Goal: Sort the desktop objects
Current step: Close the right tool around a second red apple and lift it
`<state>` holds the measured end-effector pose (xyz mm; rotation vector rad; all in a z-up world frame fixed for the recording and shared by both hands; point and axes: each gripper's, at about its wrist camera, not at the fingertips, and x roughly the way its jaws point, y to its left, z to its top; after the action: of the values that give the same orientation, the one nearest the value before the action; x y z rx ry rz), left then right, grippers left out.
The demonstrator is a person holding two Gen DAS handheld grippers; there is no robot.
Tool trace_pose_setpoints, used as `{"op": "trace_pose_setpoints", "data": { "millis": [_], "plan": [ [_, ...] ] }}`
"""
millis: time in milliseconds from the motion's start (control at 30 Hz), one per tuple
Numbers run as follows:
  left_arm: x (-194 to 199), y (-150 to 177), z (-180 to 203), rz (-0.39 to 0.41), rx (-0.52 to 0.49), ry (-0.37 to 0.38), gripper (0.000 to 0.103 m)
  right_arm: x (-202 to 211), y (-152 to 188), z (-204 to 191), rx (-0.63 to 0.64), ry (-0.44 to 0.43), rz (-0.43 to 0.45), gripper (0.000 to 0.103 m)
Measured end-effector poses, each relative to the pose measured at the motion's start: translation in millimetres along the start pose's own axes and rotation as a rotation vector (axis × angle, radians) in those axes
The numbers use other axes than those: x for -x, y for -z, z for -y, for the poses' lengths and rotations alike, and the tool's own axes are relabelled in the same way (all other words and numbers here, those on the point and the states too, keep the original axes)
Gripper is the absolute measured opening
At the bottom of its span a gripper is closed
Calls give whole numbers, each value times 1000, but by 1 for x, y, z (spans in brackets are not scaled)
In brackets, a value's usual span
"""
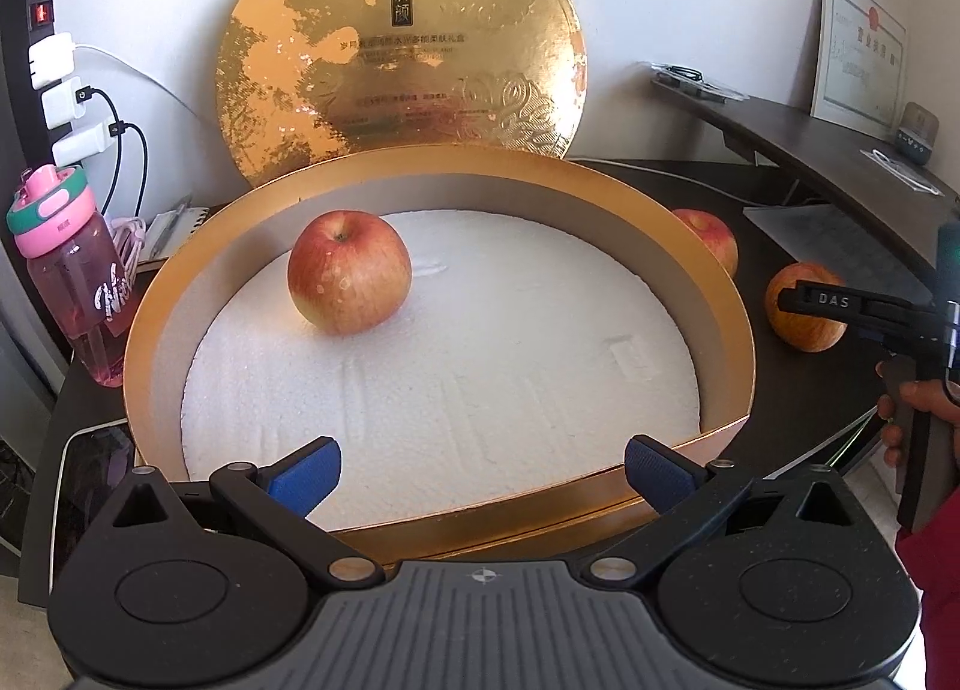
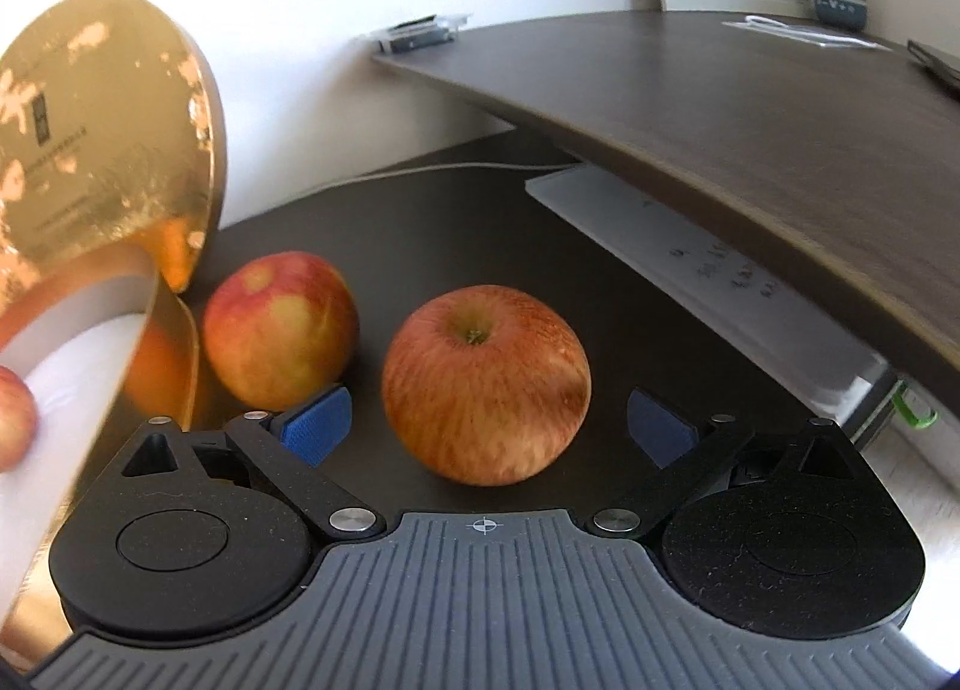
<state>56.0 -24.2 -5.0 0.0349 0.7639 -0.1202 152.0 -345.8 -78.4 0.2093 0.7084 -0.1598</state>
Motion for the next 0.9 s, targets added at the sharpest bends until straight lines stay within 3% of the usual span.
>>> {"op": "trace_pose_setpoints", "data": {
  "millis": [567,667,900],
  "plan": [
    [-1,-1,1,8,-16,15,102,-30,-3,-7,49,46,-42,92],
    [1,-1,0,11,-12,17,102,-32,-1,-8,46,47,-60,84],
    [10,2,-7,25,0,17,102,-21,6,-14,61,69,-55,83]
  ]
}}
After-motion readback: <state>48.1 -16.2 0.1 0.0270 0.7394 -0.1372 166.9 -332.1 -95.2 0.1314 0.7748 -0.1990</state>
